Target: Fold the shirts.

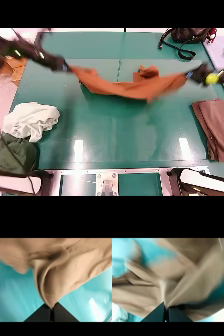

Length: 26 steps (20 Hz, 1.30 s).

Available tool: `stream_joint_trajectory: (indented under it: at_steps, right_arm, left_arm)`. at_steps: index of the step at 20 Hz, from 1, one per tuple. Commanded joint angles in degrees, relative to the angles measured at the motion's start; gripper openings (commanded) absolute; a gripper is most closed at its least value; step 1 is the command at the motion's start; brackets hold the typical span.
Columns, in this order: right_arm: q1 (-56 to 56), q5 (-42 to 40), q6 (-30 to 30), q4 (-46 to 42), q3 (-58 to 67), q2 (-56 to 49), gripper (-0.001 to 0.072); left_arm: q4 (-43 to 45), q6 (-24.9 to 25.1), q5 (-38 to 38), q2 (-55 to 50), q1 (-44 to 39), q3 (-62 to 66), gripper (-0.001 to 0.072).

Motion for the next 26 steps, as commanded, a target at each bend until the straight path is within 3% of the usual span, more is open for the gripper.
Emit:
stream_joint_trajectory:
  at_steps: [1,3,6,11,14,17,19,23,26]
  right_arm:
    - [-1.2,1.5,8.1,2.9,21.9,6.4,0.002]
    - [-3.1,0.1,12.0,1.8,34.1,9.6,0.002]
    - [-7.7,-4.6,16.5,-1.4,45.1,15.1,0.002]
    - [-15.4,-10.8,18.1,-9.6,45.2,25.9,0.002]
    - [-15.4,-9.3,18.1,-10.8,44.4,26.3,0.0021]
    - [-15.1,-7.9,17.6,-6.8,33.0,25.9,0.002]
    - [-11.5,-10.3,11.7,-4.4,20.1,25.5,0.002]
    - [2.7,-26.6,-0.2,-6.1,-5.5,18.7,0.002]
    - [7.0,-33.7,-2.1,-6.3,-9.4,4.8,0.002]
  left_arm:
    - [-4.3,-2.8,6.1,11.2,0.1,15.7,0.002]
    - [-3.7,-2.8,14.0,20.3,0.1,16.5,0.0021]
    - [-1.9,-2.8,19.3,31.7,0.1,16.5,0.0021]
    - [1.1,-3.4,19.0,39.8,0.1,16.7,0.0021]
    - [6.2,-4.8,18.1,39.8,0.1,13.8,0.0021]
    - [7.9,-5.1,17.6,36.3,0.1,6.1,0.0022]
    - [6.9,-4.4,16.9,31.3,0.1,0.5,0.0022]
    - [-0.8,1.7,19.1,15.9,0.1,-10.8,0.0022]
    - [-1.6,2.8,23.3,2.0,0.1,-12.9,0.0021]
